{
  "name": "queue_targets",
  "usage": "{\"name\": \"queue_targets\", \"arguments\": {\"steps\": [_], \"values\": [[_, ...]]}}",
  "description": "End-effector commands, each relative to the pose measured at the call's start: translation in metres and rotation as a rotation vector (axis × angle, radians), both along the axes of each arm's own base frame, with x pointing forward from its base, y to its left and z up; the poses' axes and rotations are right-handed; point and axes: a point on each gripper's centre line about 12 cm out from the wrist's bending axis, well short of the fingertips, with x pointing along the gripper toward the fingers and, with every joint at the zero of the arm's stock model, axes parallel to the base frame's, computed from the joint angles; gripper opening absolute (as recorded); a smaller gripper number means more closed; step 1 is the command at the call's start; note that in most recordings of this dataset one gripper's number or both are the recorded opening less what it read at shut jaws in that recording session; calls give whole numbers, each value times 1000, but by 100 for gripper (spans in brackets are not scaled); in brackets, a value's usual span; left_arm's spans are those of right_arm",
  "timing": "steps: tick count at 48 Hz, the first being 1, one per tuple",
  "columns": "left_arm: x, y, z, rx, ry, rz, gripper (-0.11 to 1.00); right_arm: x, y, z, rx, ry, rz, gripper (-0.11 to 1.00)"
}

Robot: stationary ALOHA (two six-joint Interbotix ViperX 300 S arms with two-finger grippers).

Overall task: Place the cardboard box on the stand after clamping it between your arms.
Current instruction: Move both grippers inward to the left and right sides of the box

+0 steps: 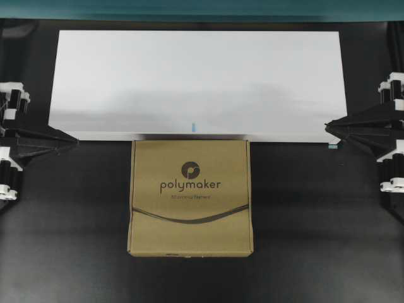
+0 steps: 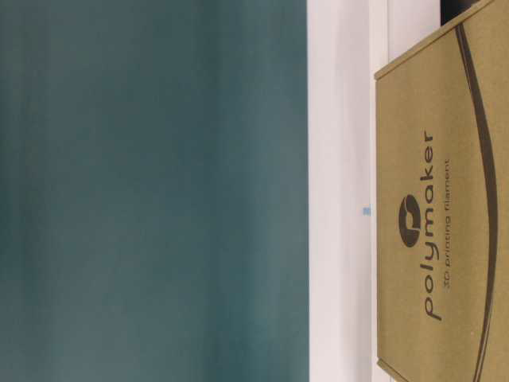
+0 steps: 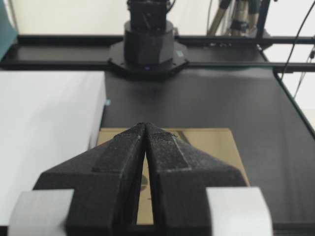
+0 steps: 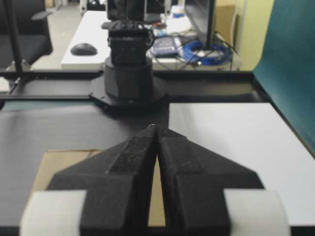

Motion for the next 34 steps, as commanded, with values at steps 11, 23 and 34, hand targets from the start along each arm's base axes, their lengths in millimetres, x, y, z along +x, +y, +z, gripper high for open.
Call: {"name": "queue_targets", "arguments": {"steps": [11, 23, 34], "values": [[11, -12, -7, -4, 290, -54, 0, 24, 9, -29, 117, 309, 27, 0], [13, -16, -32, 2, 532, -66, 0, 41, 25, -61, 119, 569, 71, 0], [22, -23, -58, -37, 683, -75, 0, 52, 32, -89, 115, 769, 73, 0]]}}
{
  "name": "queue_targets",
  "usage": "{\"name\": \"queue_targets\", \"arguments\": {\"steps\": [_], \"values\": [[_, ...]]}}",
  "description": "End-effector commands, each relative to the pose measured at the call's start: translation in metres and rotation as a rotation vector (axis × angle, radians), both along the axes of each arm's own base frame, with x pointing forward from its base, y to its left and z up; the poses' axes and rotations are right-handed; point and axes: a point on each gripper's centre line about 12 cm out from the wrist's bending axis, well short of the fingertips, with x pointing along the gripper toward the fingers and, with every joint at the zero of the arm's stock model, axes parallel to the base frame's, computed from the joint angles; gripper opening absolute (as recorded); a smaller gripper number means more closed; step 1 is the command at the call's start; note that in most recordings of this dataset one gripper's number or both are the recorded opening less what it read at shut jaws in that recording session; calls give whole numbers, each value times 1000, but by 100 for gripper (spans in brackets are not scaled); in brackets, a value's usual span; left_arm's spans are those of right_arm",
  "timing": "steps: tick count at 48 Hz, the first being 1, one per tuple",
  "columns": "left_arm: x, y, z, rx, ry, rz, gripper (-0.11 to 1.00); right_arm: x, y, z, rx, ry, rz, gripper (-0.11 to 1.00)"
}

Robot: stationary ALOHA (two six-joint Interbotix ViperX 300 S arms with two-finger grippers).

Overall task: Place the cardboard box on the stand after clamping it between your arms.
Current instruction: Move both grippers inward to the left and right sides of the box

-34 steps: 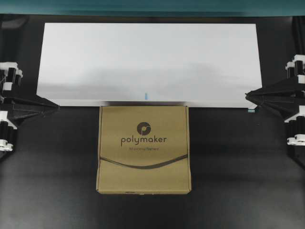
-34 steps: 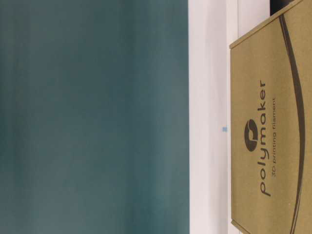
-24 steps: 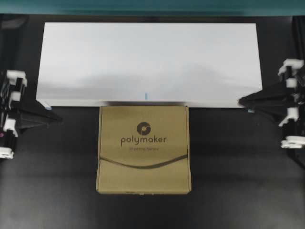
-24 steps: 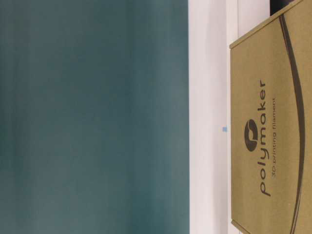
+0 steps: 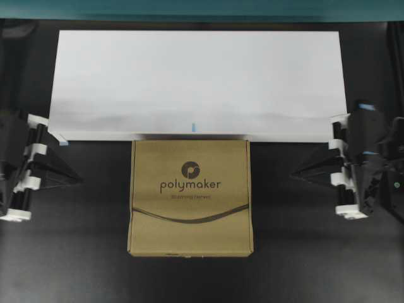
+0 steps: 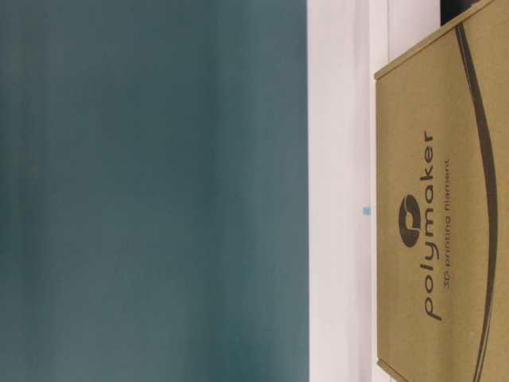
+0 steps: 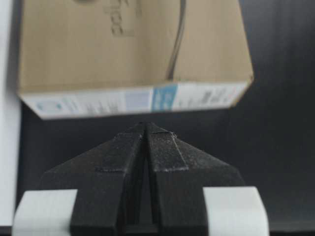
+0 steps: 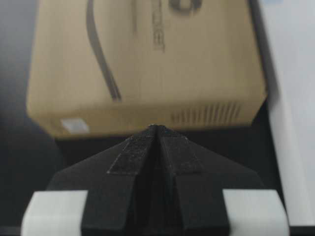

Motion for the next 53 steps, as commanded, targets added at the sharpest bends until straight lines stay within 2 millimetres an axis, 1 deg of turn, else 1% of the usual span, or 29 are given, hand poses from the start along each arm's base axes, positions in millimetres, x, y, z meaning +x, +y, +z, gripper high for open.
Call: {"name": "queue_targets", "arguments": {"steps": [1, 8, 11, 13, 17, 20, 24, 26, 27, 29, 36, 46, 53], "values": [[7, -1, 0, -11, 24, 8, 0, 6, 4, -7, 12, 56, 0, 0], [11, -2, -12, -12, 81, 14, 3, 14, 6, -21, 22, 141, -15, 1], [13, -2, -16, -11, 98, 15, 7, 16, 6, -26, 17, 166, -14, 4], [14, -2, -18, -10, 110, 15, 12, 18, 7, -30, 12, 191, -12, 9], [17, -2, -25, -6, 138, 15, 30, 20, 7, -39, 7, 236, -12, 27], [18, -3, -30, -4, 156, 15, 49, 21, 8, -44, 4, 270, -13, 43], [20, -3, -38, -1, 186, 15, 72, 23, 9, -52, -5, 301, -6, 67], [21, -3, -43, 3, 205, 14, 81, 25, 9, -55, -9, 309, -5, 76], [22, -3, -47, 4, 214, 14, 82, 25, 9, -57, -11, 315, -4, 80], [23, -3, -53, 6, 226, 13, 82, 27, 9, -60, -17, 326, -2, 83], [32, -5, -70, 6, 235, 10, 77, 34, 10, -73, -28, 345, 1, 81], [54, -8, -91, 14, 259, 0, 77, 52, 13, -91, -33, 330, 4, 81], [63, -9, -106, 24, 311, -3, 77, 67, 14, -104, -41, 317, 12, 81]]}}
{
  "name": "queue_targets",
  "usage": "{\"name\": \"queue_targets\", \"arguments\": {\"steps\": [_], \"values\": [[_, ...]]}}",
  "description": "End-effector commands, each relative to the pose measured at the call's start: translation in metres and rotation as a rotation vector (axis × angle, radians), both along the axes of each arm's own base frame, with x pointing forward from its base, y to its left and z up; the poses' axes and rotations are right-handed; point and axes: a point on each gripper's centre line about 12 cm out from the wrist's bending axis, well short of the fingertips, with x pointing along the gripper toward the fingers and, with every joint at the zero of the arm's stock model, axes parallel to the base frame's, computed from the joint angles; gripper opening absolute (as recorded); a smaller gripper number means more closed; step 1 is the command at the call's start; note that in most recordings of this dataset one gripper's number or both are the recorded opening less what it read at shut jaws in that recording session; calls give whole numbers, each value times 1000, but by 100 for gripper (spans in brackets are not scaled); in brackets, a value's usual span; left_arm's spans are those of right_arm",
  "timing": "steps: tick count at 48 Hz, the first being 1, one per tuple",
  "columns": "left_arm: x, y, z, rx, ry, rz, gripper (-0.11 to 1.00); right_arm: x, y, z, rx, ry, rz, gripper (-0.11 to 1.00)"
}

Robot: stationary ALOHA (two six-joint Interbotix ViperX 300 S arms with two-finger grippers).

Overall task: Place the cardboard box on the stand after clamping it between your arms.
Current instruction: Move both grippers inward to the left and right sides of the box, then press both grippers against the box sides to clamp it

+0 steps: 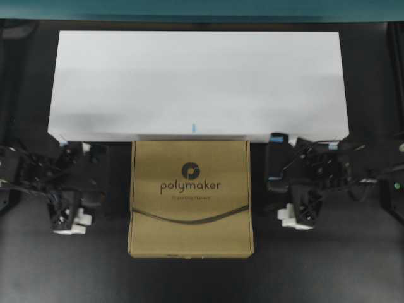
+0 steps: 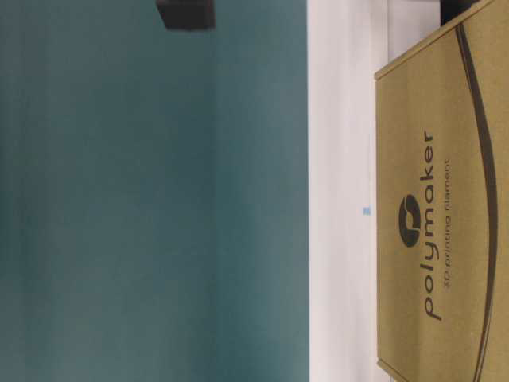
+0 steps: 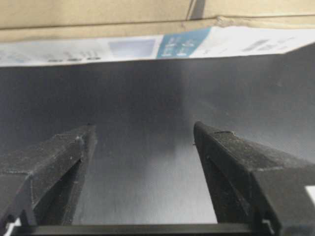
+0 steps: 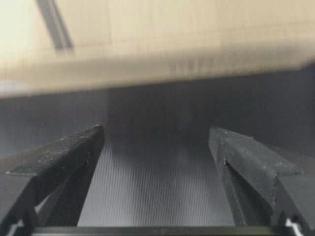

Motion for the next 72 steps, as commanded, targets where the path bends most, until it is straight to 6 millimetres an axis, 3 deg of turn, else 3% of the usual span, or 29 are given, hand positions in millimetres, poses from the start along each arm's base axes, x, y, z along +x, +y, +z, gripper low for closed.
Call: {"name": "queue_targets", "arguments": {"steps": [1, 15, 30, 45, 53, 61, 72], "values": [[10, -1, -2, 4, -2, -5, 77, 10, 5, -10, -8, 2, 20, 81], [34, -5, -9, 0, -17, -8, 77, 22, 15, -33, -27, 28, 64, 81], [53, -7, -13, 2, -11, -9, 77, 41, 19, -29, -71, -8, 132, 81], [64, -8, -6, -5, -21, 0, 77, 47, 20, -23, -78, 5, 141, 81], [65, -8, 0, 4, 12, -3, 76, 51, 21, -8, -77, -10, 141, 81], [67, -7, 23, 5, 15, 4, 76, 54, 23, 17, -65, -23, 132, 81], [64, -4, 64, 13, 31, 15, 76, 54, 23, 81, -52, -55, 128, 81]]}}
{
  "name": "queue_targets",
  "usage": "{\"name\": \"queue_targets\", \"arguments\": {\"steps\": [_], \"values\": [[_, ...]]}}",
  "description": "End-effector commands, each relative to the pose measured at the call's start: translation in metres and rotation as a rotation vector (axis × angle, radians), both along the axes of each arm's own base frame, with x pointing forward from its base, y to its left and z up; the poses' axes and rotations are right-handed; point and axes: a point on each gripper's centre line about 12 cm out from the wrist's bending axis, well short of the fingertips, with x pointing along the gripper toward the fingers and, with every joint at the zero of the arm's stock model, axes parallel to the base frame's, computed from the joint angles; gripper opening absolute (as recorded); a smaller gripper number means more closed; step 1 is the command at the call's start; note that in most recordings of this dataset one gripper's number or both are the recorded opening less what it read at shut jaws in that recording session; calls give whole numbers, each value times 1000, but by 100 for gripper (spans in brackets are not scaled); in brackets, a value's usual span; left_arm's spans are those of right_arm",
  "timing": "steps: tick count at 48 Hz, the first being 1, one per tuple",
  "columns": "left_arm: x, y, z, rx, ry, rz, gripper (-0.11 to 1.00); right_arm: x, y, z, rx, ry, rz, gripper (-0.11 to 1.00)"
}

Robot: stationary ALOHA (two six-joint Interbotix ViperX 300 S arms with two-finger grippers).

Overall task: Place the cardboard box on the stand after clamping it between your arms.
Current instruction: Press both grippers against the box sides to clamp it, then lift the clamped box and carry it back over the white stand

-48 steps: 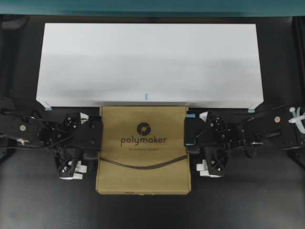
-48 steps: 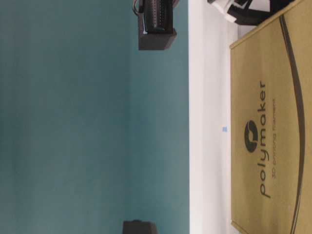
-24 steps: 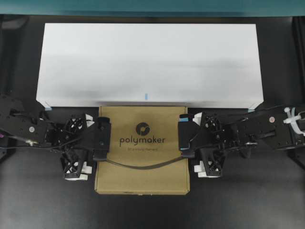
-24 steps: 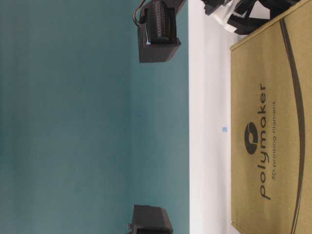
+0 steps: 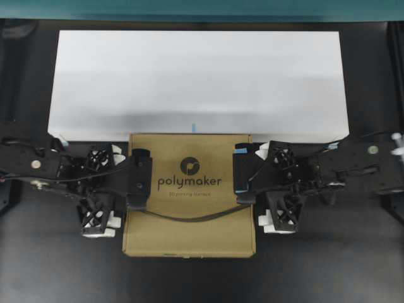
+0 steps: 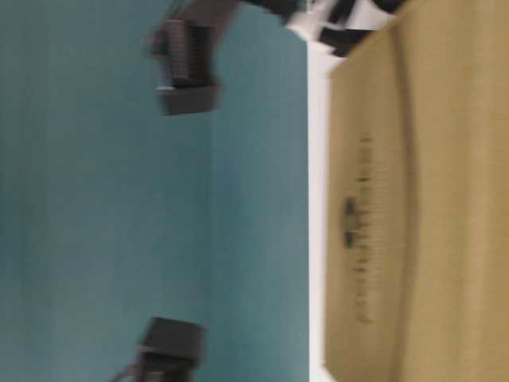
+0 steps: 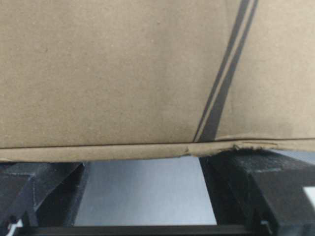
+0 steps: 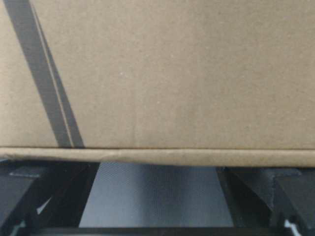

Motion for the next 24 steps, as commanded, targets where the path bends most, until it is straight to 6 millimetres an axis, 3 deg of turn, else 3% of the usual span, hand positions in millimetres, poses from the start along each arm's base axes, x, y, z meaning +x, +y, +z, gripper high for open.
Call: {"name": "queue_targets", "arguments": {"steps": [1, 8, 11, 24], "values": [[11, 2, 43, 0, -83, 2, 76, 15, 11, 56, 8, -123, 41, 81], [10, 10, 89, -1, -142, 27, 76, 10, 9, 91, 6, -99, 41, 81], [9, 16, 102, 0, -152, 44, 76, 8, 8, 97, 1, -81, 43, 81], [8, 32, 109, 7, -157, 89, 76, 15, -3, 95, -12, -78, 19, 81]]}}
